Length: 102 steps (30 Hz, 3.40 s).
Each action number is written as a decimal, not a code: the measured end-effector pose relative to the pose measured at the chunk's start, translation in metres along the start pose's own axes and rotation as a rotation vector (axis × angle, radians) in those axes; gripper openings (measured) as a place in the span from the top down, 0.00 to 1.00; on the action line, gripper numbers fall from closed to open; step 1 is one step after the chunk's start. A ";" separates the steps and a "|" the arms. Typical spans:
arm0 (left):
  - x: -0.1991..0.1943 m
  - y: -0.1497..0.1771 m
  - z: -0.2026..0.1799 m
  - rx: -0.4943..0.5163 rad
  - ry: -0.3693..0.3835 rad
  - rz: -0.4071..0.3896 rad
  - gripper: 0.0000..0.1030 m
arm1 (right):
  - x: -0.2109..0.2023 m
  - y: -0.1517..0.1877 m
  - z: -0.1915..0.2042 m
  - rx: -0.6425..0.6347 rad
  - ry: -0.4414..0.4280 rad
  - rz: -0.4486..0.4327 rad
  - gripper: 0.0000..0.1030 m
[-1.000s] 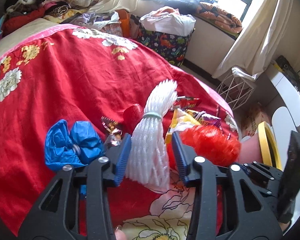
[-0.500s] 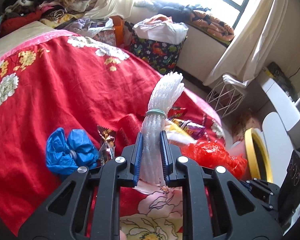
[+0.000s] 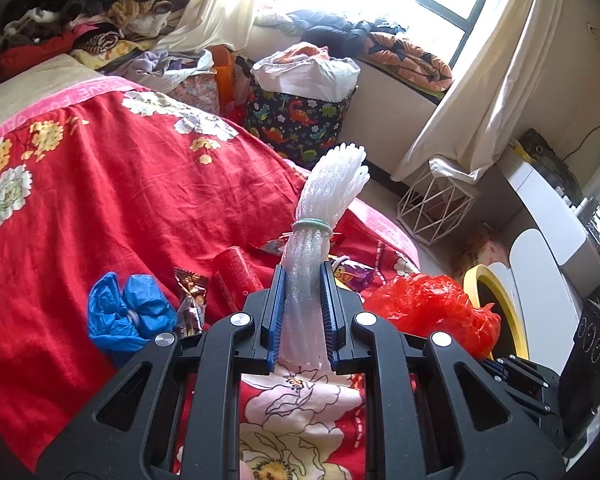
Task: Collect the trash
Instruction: 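Grasp the white mesh foam sleeve with the left tool while the right tool grasps the red plastic bag, then carry the foam sleeve and red bag over the yellow-rimmed bin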
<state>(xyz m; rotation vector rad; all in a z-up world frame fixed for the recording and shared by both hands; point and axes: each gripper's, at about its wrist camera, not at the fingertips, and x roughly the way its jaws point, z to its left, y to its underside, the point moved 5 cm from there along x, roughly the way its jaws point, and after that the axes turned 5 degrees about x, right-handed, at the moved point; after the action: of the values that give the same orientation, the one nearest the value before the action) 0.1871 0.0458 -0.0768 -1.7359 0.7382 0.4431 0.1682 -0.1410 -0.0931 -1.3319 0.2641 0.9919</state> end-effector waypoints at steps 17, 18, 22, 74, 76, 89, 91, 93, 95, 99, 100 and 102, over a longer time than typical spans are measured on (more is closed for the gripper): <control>-0.009 -0.006 -0.025 0.045 0.026 -0.025 0.88 | -0.025 -0.009 -0.018 0.047 0.029 -0.050 0.92; -0.010 -0.006 -0.025 0.047 0.028 -0.025 0.88 | -0.027 -0.009 -0.019 0.049 0.031 -0.054 0.92; -0.010 -0.005 -0.033 0.063 0.034 -0.026 0.88 | -0.033 -0.010 -0.023 0.058 0.039 -0.065 0.92; -0.002 0.019 -0.143 0.259 0.152 0.009 0.88 | -0.110 -0.010 -0.126 0.288 0.171 -0.221 0.92; -0.002 0.021 -0.149 0.266 0.158 0.012 0.88 | -0.112 -0.009 -0.129 0.296 0.180 -0.226 0.92; 0.004 0.036 -0.182 0.327 0.203 0.032 0.88 | -0.130 -0.005 -0.164 0.373 0.225 -0.259 0.92; 0.005 0.039 -0.189 0.338 0.209 0.035 0.88 | -0.132 -0.004 -0.168 0.384 0.231 -0.261 0.92; 0.006 0.041 -0.194 0.348 0.215 0.040 0.88 | -0.134 -0.003 -0.174 0.396 0.242 -0.264 0.92; 0.007 0.044 -0.199 0.359 0.221 0.045 0.88 | -0.136 -0.002 -0.180 0.406 0.258 -0.266 0.92; 0.011 0.049 -0.208 0.378 0.232 0.054 0.88 | -0.140 0.003 -0.188 0.417 0.293 -0.270 0.92; 0.011 0.050 -0.210 0.382 0.234 0.056 0.88 | -0.140 0.005 -0.189 0.420 0.298 -0.270 0.92; 0.012 0.052 -0.216 0.391 0.239 0.059 0.88 | -0.141 0.007 -0.195 0.430 0.310 -0.269 0.92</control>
<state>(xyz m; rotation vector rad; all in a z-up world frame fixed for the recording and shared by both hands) 0.1439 -0.1716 -0.0602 -1.4124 0.9778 0.1173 0.1507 -0.3779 -0.0567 -1.0835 0.4904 0.4646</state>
